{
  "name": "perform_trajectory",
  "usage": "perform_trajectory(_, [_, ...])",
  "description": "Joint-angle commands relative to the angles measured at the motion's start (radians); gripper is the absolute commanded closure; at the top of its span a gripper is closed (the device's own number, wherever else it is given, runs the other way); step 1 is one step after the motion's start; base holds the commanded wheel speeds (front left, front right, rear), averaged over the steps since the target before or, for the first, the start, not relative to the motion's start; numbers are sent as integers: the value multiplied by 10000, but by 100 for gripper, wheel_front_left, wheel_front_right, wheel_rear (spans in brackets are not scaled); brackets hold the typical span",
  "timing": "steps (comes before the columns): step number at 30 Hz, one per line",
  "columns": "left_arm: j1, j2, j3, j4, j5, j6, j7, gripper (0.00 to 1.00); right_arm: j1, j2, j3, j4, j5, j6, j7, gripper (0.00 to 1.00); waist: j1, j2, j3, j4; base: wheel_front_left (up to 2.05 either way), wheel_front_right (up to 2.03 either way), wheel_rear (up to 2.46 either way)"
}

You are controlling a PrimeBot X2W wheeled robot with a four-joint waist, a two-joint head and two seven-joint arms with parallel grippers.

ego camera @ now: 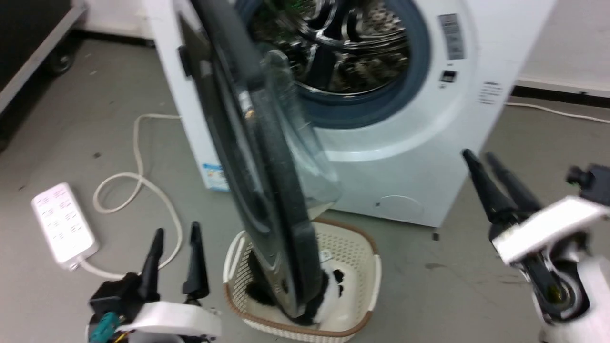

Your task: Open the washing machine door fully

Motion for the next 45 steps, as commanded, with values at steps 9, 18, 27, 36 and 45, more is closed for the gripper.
perform_trajectory(9, [689, 14, 674, -168, 112, -476, -55, 0, 1885, -714, -440, -771, -5217, 10, -3571, 0, 0, 0, -232, -1140, 0, 0, 0])
perform_trajectory(18, [907, 14, 559, 12, 334, -693, -55, 0, 3824, 1103, -1996, -1224, -8642, 10, -4024, 0, 0, 0, -235, -1242, 0, 0, 0])
perform_trajectory(27, [813, 14, 241, 289, 694, -744, -55, 0, 4347, 1794, -2276, -1088, -8975, 10, -4084, 0, 0, 0, -113, -1160, 0, 0, 0])
perform_trajectory(36, [696, 14, 88, 316, 837, -694, -55, 100, 4277, 1901, -2275, -1034, -8748, 10, -4087, 0, 0, 0, -77, -1123, 0, 0, 0])
perform_trajectory(45, [354, 14, 971, -1333, 355, -309, -55, 100, 4165, 1922, -2260, -1077, -8572, 10, -4089, 0, 0, 0, -204, -1072, 0, 0, 0])
